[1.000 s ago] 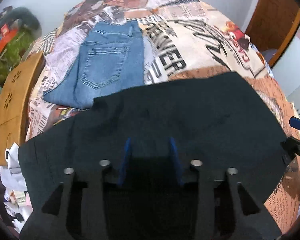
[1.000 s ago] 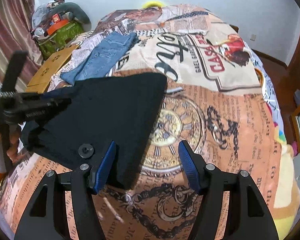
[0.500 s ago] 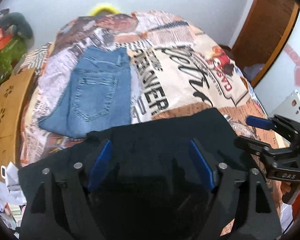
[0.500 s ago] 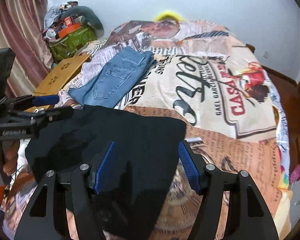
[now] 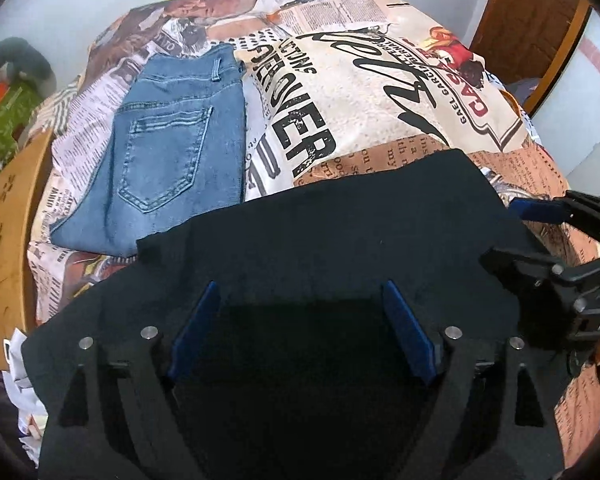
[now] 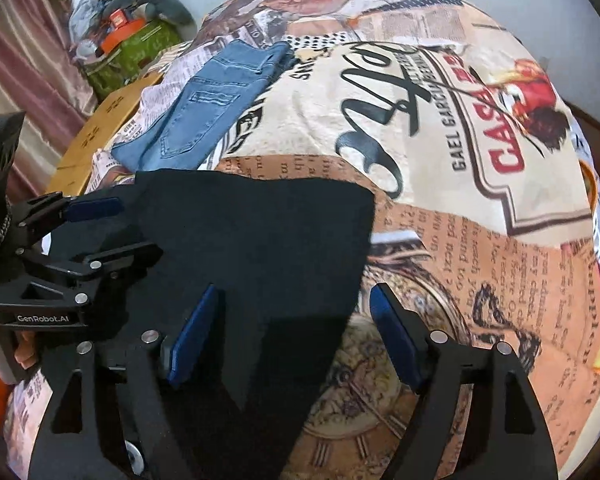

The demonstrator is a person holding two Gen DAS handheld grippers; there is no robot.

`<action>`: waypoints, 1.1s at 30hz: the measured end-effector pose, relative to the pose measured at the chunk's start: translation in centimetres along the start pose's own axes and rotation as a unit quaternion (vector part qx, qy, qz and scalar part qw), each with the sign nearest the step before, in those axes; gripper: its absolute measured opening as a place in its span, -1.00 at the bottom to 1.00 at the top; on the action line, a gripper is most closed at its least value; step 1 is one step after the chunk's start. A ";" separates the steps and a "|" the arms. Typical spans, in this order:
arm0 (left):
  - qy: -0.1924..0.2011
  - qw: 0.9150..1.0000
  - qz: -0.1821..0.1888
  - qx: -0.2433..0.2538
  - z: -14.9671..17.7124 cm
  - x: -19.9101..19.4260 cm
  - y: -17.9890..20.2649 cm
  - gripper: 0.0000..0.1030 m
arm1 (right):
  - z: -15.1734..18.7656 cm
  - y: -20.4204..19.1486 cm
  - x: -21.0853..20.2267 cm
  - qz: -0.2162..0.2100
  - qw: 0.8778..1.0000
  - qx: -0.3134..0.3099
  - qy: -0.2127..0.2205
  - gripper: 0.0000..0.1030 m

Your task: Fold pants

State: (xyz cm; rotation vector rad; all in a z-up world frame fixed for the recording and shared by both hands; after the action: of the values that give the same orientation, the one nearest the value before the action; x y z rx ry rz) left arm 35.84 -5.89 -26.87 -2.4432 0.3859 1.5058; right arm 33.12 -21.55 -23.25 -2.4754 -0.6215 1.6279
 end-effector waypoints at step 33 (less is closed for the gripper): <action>0.141 0.975 -0.132 -0.111 10.0 -15.2 -8.4 1.00 | 2.3 -9.8 -8.3 0.030 0.987 -0.096 0.125 0.56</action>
State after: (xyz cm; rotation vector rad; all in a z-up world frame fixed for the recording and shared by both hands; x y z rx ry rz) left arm 23.84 6.81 -17.07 -2.7593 -0.0645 1.1504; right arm 25.50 -16.23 -14.05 -2.8015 -0.7031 1.2990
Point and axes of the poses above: each gripper's, at about its wrist camera, not at the fingertips, and x roughly the way its jaws point, y to its right, z to its underside, the point moved 1 cm from there along x, roughly the way its jaws point, and after that the axes turned 10 degrees about x, right-handed, at the moved point
